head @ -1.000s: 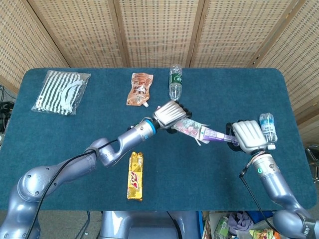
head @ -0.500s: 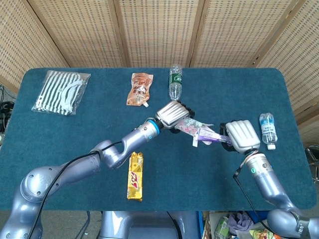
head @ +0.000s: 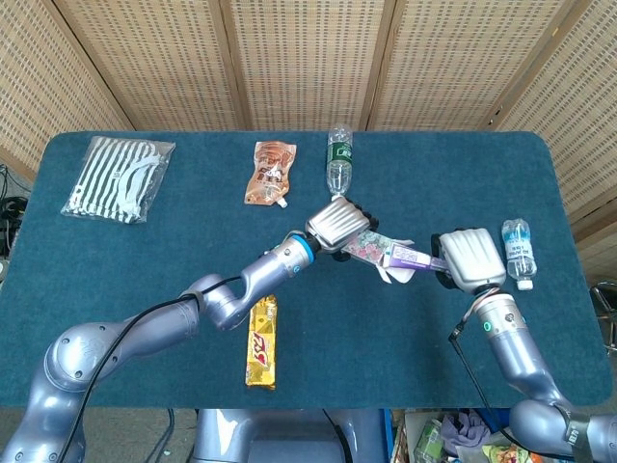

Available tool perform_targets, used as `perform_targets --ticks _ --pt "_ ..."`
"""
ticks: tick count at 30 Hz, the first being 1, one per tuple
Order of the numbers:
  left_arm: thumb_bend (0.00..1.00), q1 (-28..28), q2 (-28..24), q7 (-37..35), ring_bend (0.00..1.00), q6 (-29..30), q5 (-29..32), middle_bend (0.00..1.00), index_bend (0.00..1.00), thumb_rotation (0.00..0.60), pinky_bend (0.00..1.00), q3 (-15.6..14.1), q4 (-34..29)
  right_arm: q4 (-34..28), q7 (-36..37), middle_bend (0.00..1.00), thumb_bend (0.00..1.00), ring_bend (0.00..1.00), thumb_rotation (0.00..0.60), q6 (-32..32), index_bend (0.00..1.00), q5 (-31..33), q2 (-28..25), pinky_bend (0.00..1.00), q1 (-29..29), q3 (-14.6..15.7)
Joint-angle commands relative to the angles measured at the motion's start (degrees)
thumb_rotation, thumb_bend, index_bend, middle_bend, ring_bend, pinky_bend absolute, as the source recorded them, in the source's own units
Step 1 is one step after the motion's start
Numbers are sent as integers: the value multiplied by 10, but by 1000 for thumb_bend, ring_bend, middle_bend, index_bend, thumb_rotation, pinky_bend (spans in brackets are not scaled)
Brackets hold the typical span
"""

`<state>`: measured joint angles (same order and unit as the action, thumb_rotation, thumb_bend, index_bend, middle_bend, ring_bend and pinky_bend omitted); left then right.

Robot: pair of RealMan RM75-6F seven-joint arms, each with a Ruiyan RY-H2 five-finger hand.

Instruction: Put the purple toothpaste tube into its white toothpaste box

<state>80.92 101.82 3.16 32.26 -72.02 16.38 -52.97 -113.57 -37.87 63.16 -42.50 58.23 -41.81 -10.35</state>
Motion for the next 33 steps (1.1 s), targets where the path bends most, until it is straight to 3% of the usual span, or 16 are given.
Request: perform_targets --ticks 1,12,33 --pt "255 5 2 28 421 -4 17 488 476 600 417 0 -1 -8 -36 617 668 477 600 4 575 35 -8 457 -15 10" --pt "256 10 8 88 422 0 64 489 480 600 425 7 -21 -21 -98 618 672 487 600 13 575 119 -2 467 -55 19" --pt "256 27 38 134 422 1 122 495 485 600 427 15 -9 -21 -115 618 672 490 600 26 575 152 12 475 -90 24"
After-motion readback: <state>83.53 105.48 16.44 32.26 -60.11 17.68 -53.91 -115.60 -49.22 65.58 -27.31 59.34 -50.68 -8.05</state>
